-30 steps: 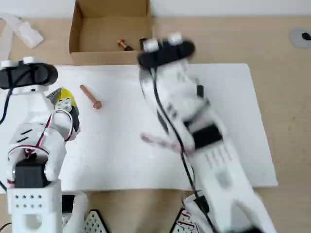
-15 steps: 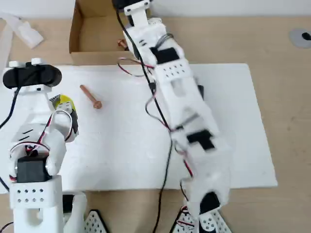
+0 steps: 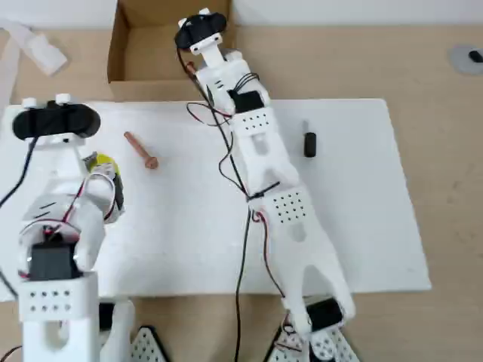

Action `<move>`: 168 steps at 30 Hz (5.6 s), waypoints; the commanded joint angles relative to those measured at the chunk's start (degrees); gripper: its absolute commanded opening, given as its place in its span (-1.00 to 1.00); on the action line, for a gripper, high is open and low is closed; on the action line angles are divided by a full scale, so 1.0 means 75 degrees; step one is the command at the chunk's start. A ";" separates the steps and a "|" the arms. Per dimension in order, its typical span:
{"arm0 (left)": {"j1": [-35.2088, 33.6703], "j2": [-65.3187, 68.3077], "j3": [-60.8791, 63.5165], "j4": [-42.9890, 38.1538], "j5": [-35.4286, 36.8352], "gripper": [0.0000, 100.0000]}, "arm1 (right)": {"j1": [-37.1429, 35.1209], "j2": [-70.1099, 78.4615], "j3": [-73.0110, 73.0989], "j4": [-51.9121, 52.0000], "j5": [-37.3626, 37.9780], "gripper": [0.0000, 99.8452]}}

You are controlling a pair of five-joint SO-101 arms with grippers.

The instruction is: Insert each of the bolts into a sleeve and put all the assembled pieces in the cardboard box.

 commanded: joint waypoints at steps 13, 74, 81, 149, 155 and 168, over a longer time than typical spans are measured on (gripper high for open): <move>-0.1911 0.2467 -0.1571 0.1172 0.0809 -0.79 | 0.0147 -0.1612 -0.1366 0.4149 0.0059 -0.34; -0.2004 1.1305 -0.5392 0.1067 -0.5228 -0.98 | 0.0135 -0.3558 -0.1342 0.7303 0.0059 -0.34; -0.2040 1.0555 -0.6927 0.2966 -0.8275 -0.98 | 0.0135 -0.3558 -0.1342 0.7303 0.0059 -0.34; -0.2098 1.1915 -1.0092 0.5826 0.8932 -0.50 | 0.0158 -0.3522 -0.1330 0.7771 0.0059 -0.34; -0.2133 1.2407 -0.9999 0.5826 0.8064 -0.50 | 0.0182 -0.3522 -0.1330 0.7783 0.0059 -0.34; -0.2086 1.3626 -0.9999 0.4736 0.7174 -0.50 | 0.0182 -0.3522 -0.1307 0.7783 0.0059 -0.34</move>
